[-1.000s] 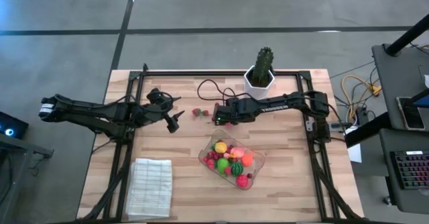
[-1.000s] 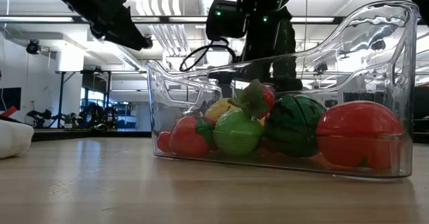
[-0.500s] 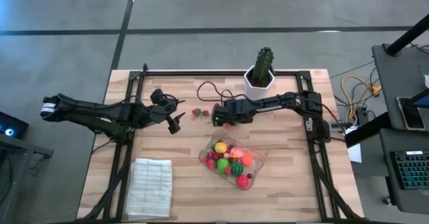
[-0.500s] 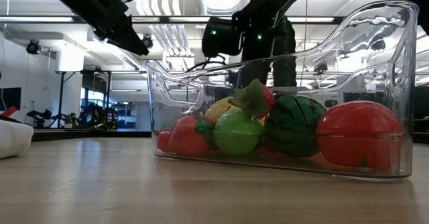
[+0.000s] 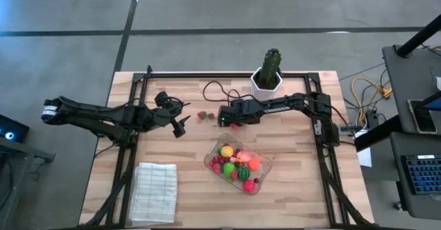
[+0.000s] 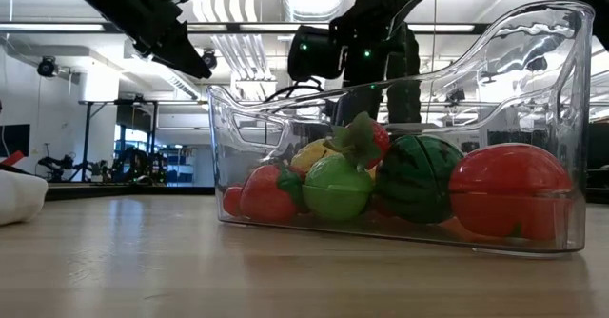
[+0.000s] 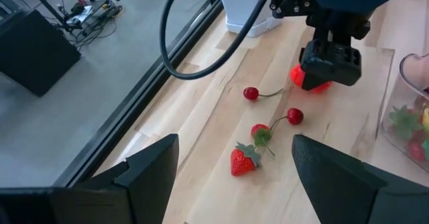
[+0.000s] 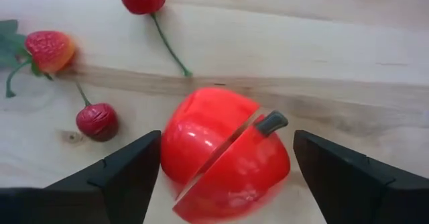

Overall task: Pick and placing Produce into tupperware
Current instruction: Put the red apple into the transparent bin

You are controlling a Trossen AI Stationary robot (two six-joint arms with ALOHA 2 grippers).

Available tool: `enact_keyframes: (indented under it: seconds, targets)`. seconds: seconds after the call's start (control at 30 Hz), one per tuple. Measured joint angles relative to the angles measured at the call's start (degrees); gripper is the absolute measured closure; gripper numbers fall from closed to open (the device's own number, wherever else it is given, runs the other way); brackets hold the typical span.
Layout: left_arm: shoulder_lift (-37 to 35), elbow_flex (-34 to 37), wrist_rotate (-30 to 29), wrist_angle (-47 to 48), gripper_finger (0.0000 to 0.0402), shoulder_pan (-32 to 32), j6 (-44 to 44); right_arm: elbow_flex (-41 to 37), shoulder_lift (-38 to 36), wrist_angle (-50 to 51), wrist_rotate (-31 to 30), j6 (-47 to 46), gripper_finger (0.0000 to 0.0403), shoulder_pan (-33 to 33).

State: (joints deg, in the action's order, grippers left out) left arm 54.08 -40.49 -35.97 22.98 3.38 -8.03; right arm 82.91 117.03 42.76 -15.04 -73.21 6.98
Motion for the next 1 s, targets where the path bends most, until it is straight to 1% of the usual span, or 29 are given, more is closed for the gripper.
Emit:
enact_keyframes:
  seconds: [0.27,0.4,0.7,0.83,1.0]
  targets:
    - [0.0,0.0,0.0,0.0,0.0126,0.0,-0.4,0.0,0.0,0.0,0.4,1.1,0.0113,-0.1]
    - [0.0,0.0,0.0,0.0,0.0126,0.0,-0.5,0.0,0.0,0.0,0.5,1.3,0.0125,-0.1]
    - [0.0,0.0,0.0,0.0,0.0126,0.0,-0.6,0.0,-0.2,0.2,1.5,1.5,0.0119,-0.1]
    - [0.0,0.0,0.0,0.0,0.0126,0.0,-0.7,0.1,-1.0,0.6,1.5,1.9,0.0123,-0.6]
    - [0.0,0.0,0.0,-0.1,0.0126,0.0,-0.8,0.3,-4.4,0.8,-2.1,1.4,0.0131,-2.0]
